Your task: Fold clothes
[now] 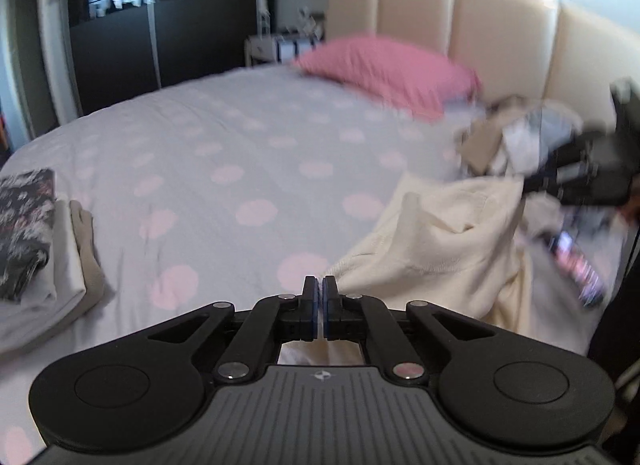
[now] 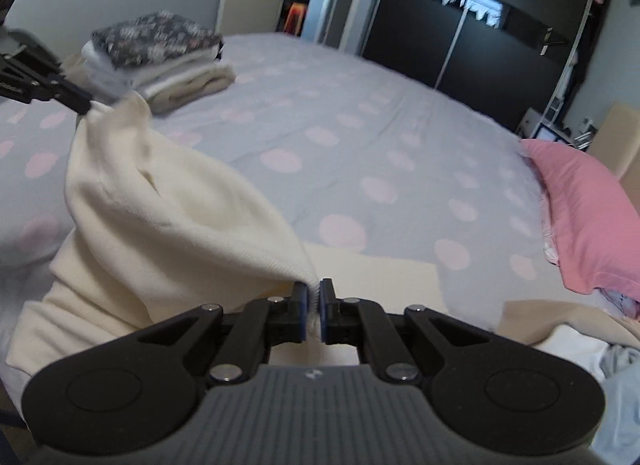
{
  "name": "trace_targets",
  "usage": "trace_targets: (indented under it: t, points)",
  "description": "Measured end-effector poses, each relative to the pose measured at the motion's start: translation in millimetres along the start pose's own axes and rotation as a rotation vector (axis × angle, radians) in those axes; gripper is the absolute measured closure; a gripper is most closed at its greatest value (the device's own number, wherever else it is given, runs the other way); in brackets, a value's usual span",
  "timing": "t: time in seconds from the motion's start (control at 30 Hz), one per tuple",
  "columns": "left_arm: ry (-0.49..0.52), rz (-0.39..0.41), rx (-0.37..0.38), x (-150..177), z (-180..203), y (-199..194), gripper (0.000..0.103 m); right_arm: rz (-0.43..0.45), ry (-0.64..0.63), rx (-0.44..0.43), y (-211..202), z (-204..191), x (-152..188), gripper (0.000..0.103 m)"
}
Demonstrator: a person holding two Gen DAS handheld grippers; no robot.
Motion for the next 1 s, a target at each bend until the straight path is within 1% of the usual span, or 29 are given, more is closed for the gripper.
trace_targets:
  t: [0.03,0.07,0.13,0.2,0.27,0.33,0.43,0.47,0.5,0.57,0.6,0.67,0.73,0.83,0.87,0.93,1.0]
  points:
    - [-0.042,0.018,0.043,2.5,-4.0,-5.6,0.103,-0.010,0.005,-0.021,-0.8,2.4,3.7,0.096]
    - [-0.075,0.015,0.068,5.8,-7.3,-7.8,0.103,-0.030,0.005,-0.037,0.5,4.3,8.0,0.096]
    - [-0.082,-0.037,0.069,14.5,-8.7,-2.3,0.103,-0.083,0.002,-0.076,5.4,6.4,17.4,0.096]
    - [-0.051,-0.118,0.056,25.2,-5.2,10.4,0.103,-0.163,-0.017,-0.124,15.2,3.4,28.4,0.096]
    - [-0.033,-0.205,0.062,38.8,-2.2,25.8,0.103,-0.235,-0.052,-0.160,24.2,-3.1,39.7,0.096]
    - [0.016,-0.283,0.057,49.8,4.6,38.5,0.103,-0.271,-0.089,-0.190,28.1,-10.9,46.8,0.096]
    - [0.083,-0.351,0.053,58.3,15.0,48.2,0.103,-0.316,-0.143,-0.232,32.3,-22.9,56.6,0.096]
    - [0.089,-0.352,0.044,58.7,16.0,48.4,0.103,-0.318,-0.153,-0.234,31.8,-24.7,57.8,0.095]
    - [0.096,-0.347,0.040,58.1,17.3,47.0,0.103,-0.312,-0.157,-0.230,30.0,-25.2,57.7,0.091]
    - [0.111,-0.321,0.050,54.3,21.2,40.2,0.101,-0.292,-0.161,-0.222,25.2,-25.3,56.5,0.088]
    - [0.118,-0.308,0.055,52.5,23.2,36.8,0.100,-0.271,-0.156,-0.221,21.3,-25.0,54.2,0.081]
    - [0.134,-0.282,0.064,48.8,27.1,30.0,0.086,-0.220,-0.155,-0.221,12.5,-26.1,48.3,0.071]
    - [0.145,-0.253,0.073,44.8,31.4,23.1,0.077,-0.166,-0.161,-0.232,5.0,-30.7,41.2,0.070]
    - [0.149,-0.204,0.100,37.5,41.9,17.1,0.071,-0.107,-0.173,-0.256,0.5,-43.0,30.9,0.070]
    - [0.157,-0.192,0.115,36.0,46.9,16.0,0.064,-0.093,-0.175,-0.259,0.2,-48.1,28.7,0.070]
    - [0.202,-0.180,0.145,34.1,62.4,17.9,0.056,-0.079,-0.168,-0.270,2.0,-60.5,24.6,0.070]
    - [0.253,-0.187,0.170,34.1,79.5,22.7,0.056,-0.075,-0.169,-0.279,5.6,-73.9,22.0,0.070]
Point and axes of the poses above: each gripper's, at about its wrist camera, not at the fingertips, and y roughly the way its jaws point, z to its right, x to its underside, the point moved 1 cm from there along y, roughly the way its jaws point, and after that the axes turned 2 degrees about -z, right-handed, at the moved point
